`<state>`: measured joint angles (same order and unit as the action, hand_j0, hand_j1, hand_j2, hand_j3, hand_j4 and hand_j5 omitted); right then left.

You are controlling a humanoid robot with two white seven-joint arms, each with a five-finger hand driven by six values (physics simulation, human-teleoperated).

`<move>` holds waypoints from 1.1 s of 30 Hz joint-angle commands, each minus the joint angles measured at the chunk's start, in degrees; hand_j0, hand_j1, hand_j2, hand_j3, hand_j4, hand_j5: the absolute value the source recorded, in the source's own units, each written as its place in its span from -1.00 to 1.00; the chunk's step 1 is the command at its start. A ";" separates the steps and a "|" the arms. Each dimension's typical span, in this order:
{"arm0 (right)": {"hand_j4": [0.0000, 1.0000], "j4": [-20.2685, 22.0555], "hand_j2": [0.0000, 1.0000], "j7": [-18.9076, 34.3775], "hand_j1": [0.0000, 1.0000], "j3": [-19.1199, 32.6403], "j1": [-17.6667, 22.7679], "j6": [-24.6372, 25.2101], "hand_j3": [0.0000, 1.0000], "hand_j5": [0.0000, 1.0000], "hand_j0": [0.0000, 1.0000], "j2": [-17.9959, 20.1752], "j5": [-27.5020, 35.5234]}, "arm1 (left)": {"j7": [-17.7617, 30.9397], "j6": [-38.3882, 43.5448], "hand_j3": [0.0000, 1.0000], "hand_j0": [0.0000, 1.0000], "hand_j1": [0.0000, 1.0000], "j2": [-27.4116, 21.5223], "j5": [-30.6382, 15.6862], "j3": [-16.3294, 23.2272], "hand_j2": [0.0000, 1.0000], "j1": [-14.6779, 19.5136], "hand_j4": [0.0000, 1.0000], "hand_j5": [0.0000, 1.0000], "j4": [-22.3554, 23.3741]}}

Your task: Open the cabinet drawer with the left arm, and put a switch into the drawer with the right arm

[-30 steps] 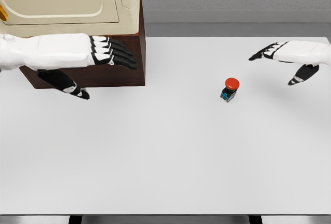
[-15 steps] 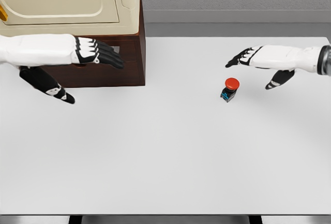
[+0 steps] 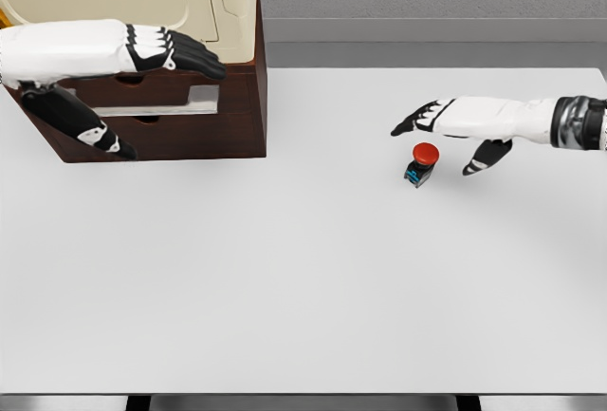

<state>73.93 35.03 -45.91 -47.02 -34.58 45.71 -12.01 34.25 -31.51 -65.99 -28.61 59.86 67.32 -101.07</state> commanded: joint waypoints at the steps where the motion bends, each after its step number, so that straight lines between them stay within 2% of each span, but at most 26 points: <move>1: 1.00 -0.63 1.00 -0.03 1.00 0.03 0.00 0.13 1.00 1.00 1.00 -0.62 -0.03 | 0.75 1.80 1.00 1.00 1.00 0.42 -1.00 0.35 1.00 0.00 1.00 1.00 0.00; 6: 1.00 -2.91 1.00 -0.03 1.00 0.03 0.18 0.04 1.00 1.00 1.00 -1.85 -1.61 | 0.75 4.97 1.00 1.00 1.00 4.03 -0.13 0.17 1.00 1.14 1.00 1.00 0.09; 11: 1.00 -6.78 1.00 -0.03 1.00 0.03 0.09 0.04 1.00 1.00 1.00 -4.57 -3.90 | 0.75 4.44 1.00 1.00 1.00 4.46 -0.21 0.44 1.00 1.32 1.00 1.00 0.00; 15: 1.00 -8.19 1.00 -0.03 1.00 -0.06 0.09 -0.04 1.00 1.00 1.00 -5.54 -4.25 | 0.75 5.23 1.00 1.00 1.00 5.34 -0.39 0.88 1.00 1.67 1.00 1.00 0.35; 17: 1.00 -8.98 1.00 -0.03 1.00 -0.06 0.09 -0.04 1.00 1.00 1.00 -5.98 -4.25 | -1.99 8.21 1.00 1.00 1.00 5.52 -0.04 2.10 1.00 1.76 1.00 1.00 0.61; 19: 1.00 -9.07 1.00 -0.03 1.00 -0.15 0.00 0.04 1.00 1.00 1.00 -6.24 -4.25 | -2.08 9.62 1.00 1.00 1.00 5.26 -0.04 3.16 1.00 2.37 1.00 1.00 0.53; 22: 0.98 -9.24 0.98 -0.03 0.98 -0.06 -0.09 0.13 0.98 0.98 0.98 -6.24 -4.25 | -1.99 13.14 1.00 1.00 1.00 4.91 -0.21 7.64 1.00 5.18 1.00 1.00 0.35; 26: 0.82 -8.54 0.82 -0.03 0.82 -0.06 -0.18 -0.13 0.82 0.82 0.82 -6.16 -4.25 | -0.33 12.97 1.00 1.00 1.00 4.82 -1.09 8.00 1.00 6.15 1.00 1.00 0.00; 33: 0.73 -7.57 0.73 -0.03 0.73 -0.33 -0.18 -0.42 0.73 0.73 0.73 -5.98 -4.16 | 0.75 10.42 1.00 1.00 1.00 1.39 -3.90 8.00 1.00 7.47 1.00 1.00 0.00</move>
<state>66.12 35.02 -46.25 -47.20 -35.09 39.63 -16.52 34.85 -20.71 -63.35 -31.59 67.86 74.80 -101.06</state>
